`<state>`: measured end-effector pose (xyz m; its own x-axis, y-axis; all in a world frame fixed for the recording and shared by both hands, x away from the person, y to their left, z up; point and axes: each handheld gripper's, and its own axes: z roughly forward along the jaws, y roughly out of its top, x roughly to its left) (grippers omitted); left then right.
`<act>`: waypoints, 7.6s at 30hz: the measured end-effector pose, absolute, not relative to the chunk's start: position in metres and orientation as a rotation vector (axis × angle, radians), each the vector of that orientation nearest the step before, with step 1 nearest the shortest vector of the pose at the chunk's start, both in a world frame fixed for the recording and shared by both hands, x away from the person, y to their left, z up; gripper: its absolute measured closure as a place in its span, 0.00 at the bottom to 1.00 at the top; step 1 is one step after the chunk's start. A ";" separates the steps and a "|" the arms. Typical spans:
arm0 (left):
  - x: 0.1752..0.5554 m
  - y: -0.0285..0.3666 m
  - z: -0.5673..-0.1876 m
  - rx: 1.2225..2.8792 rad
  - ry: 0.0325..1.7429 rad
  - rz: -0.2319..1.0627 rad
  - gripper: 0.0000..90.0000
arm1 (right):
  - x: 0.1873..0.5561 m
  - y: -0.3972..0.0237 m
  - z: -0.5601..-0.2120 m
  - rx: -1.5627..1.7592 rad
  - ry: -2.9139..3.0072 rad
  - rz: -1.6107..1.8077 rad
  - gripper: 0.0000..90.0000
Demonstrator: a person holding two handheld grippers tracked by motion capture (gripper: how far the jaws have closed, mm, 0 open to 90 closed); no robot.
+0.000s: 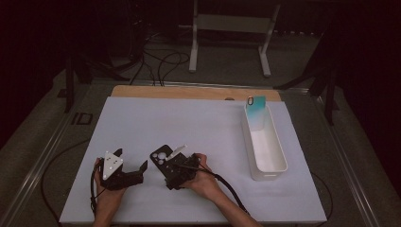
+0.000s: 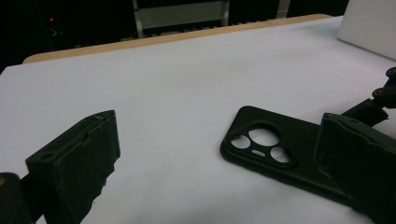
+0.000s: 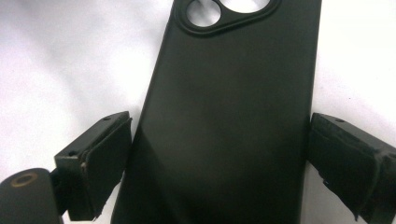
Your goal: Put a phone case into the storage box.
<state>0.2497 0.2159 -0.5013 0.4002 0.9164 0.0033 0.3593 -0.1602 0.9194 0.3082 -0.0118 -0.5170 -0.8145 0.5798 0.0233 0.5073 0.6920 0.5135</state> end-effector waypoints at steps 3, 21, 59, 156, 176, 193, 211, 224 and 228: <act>0.250 0.216 -0.501 1.722 1.124 0.743 0.01 | 0.309 -0.011 -0.516 0.876 2.775 0.749 0.10; 0.250 0.215 -0.502 1.733 1.121 0.732 0.01 | 0.308 -0.019 -0.506 0.920 2.728 0.794 0.17; 0.249 0.204 -0.475 1.711 1.073 0.523 0.01 | 0.302 -0.055 -0.455 0.871 2.514 1.187 0.17; 0.259 0.152 -0.450 1.695 0.950 0.288 0.95 | 0.294 -0.043 -0.397 0.743 2.324 1.541 0.09; 0.256 0.142 -0.452 1.728 0.925 0.289 0.94 | 0.297 -0.035 -0.397 0.801 2.290 1.541 0.12; 0.255 0.138 -0.453 1.735 0.912 0.300 0.94 | 0.298 -0.033 -0.403 0.858 2.289 1.547 0.12; 0.256 0.145 -0.452 1.701 0.924 0.324 0.73 | 0.299 -0.036 -0.403 0.862 2.296 1.545 0.15; 0.251 0.160 -0.454 1.717 0.962 0.501 0.10 | 0.301 -0.040 -0.401 0.877 2.257 1.555 0.15; 0.249 0.170 -0.458 1.716 0.975 0.508 0.06 | 0.302 -0.043 -0.401 0.890 2.243 1.557 0.15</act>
